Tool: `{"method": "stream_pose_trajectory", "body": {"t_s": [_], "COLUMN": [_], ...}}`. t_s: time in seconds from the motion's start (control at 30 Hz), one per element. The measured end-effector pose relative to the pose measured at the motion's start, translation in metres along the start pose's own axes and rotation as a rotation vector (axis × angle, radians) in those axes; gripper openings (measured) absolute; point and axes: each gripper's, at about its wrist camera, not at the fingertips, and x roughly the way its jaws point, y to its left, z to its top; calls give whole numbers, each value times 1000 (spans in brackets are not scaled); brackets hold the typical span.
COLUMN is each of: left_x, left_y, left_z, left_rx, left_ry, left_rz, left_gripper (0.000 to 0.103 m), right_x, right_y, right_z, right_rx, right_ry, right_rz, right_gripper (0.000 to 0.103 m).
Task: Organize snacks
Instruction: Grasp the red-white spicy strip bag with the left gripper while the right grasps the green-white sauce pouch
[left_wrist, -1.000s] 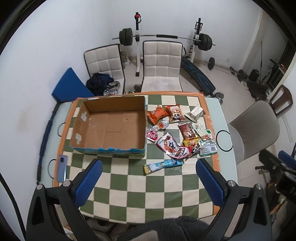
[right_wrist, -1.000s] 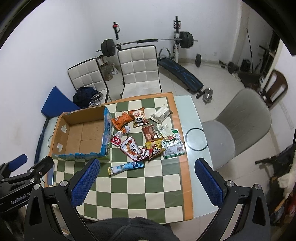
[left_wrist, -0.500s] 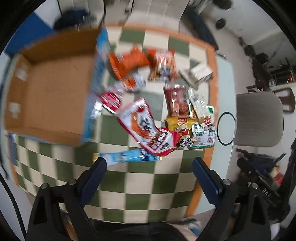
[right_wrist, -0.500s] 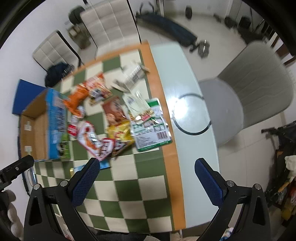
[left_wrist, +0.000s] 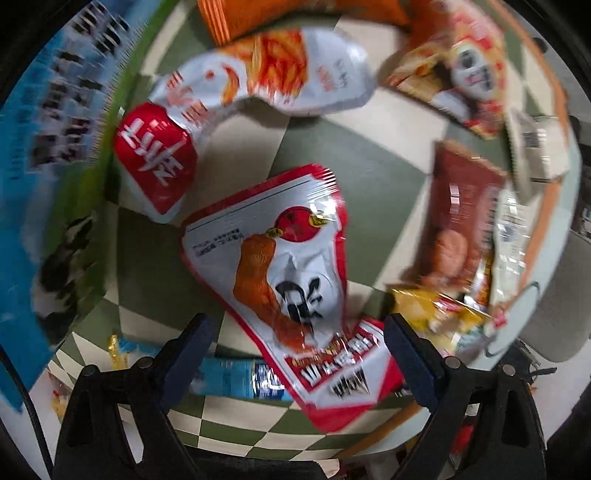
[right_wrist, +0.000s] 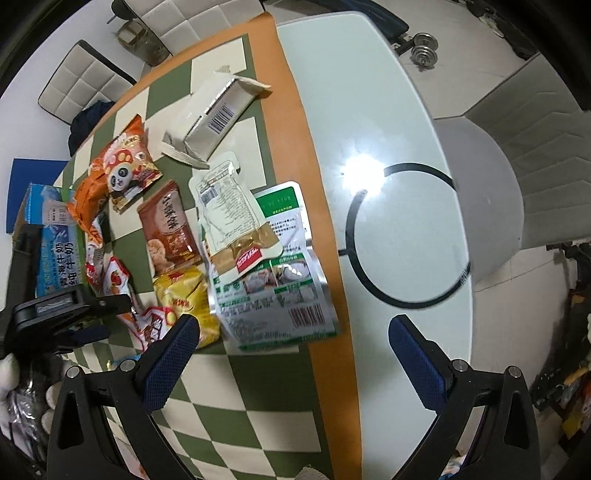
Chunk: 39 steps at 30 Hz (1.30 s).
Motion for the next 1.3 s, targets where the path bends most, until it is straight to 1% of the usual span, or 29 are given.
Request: {"method": "stream_pose_trajectory", "body": {"t_s": [0.07,0.2,0.27,0.33,0.37,0.43,0.47,0.5,0.63,0.7,0.8,0.87,1.0,1.1,1.17,1.27,1.3], "left_x": [9,16,18,19,19,16,13,10,7,7,-7,-7,-19,-23,-24,-30,-31], "left_y": [-1,-6,-9,-14,-17,-25,-27,-32,-37,-40,-37,-44,-48,-57,-60,-67,-69], "left_z": [1,-1,-3,-8,-9,-19,-23,-29,-41,-47,-43,-50,-66,-81,-90,-107,-110], "left_rx": [-9,-21,-27,-9,3,34,48,65,103,121,143,158,190,211,220,232,235], "left_ry": [15,17,11,-7,-16,-52,-66,-80,-95,-109,-125,-134,-149,-159,-165,-175,-176], "left_rz": [10,37,41,59,71,88,95,102,95,105,116,127,149,163,169,174,174], "left_gripper": [95,95,95,94,90,80,69,62,61,60,56,55,51,48,46,41,40], "right_x": [10,32,43,52,56,64,66,70,87,93,102,108,118,122,124,122,120], "right_y": [0,2,5,8,10,14,17,20,34,45,58,64,74,78,74,70,67], "right_z": [4,12,14,17,17,18,19,19,18,16,15,12,6,1,2,-9,-12], "right_rx": [-1,-15,-26,-37,-43,-57,-63,-70,-92,-116,-143,-147,-139,-139,-129,-113,-107], "right_ry": [19,57,72,84,89,102,104,106,137,131,137,142,170,149,143,131,121], "right_rz": [2,4,-7,-2,1,-5,-3,0,-8,-53,-90,-123,-149,-159,-145,-127,-131], "right_gripper": [103,103,103,103,103,103,103,103,103,103,103,103,103,97,94,90,83]}}
